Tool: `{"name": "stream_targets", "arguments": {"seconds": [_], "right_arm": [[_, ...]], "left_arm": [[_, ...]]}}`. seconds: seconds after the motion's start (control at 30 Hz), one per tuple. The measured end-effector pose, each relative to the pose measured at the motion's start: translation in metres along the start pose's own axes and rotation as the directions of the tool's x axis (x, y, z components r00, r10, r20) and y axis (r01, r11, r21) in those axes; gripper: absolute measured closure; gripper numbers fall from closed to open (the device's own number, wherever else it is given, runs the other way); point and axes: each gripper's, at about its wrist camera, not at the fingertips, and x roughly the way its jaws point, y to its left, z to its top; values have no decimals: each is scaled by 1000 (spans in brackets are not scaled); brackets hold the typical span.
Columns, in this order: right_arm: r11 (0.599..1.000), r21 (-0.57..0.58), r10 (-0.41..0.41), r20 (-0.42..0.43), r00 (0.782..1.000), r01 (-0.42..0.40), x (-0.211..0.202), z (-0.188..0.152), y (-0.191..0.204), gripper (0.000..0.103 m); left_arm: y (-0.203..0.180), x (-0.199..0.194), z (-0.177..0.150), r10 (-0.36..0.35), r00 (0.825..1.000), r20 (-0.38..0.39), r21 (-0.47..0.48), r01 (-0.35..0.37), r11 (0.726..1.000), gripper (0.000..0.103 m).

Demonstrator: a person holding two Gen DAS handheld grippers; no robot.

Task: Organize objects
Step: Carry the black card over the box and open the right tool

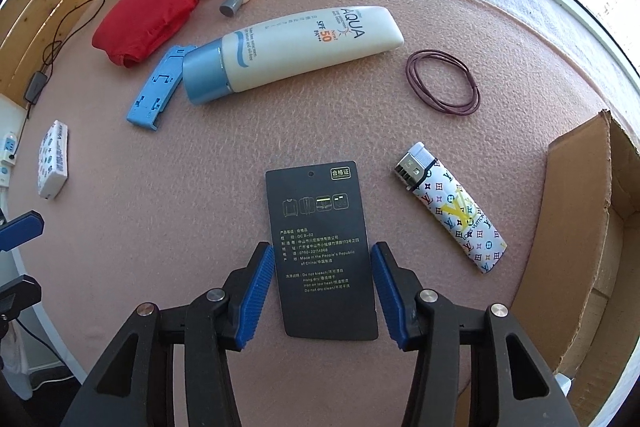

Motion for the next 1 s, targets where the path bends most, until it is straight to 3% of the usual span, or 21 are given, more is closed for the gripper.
{"name": "stream_targets", "arguments": {"seconds": [0.17, 0.47, 0.73, 1.0], "right_arm": [[998, 49, 27, 37, 999, -29, -12, -15, 0, 57], [983, 177, 21, 197, 980, -57, -74, -41, -23, 57], [952, 307, -72, 280, 957, -18, -113, -75, -67, 57], [893, 449, -143, 268, 953, 8, -119, -107, -121, 57]], "left_arm": [[-8, 5, 1, -6, 1000, -7, 11, 6, 1000, 47], [-30, 14, 3, -22, 1000, -16, 37, 22, 999, 47], [-52, 22, 4, -36, 999, -32, 79, 38, 996, 47], [-66, 29, 6, -41, 998, -42, 106, 45, 993, 47]]}}
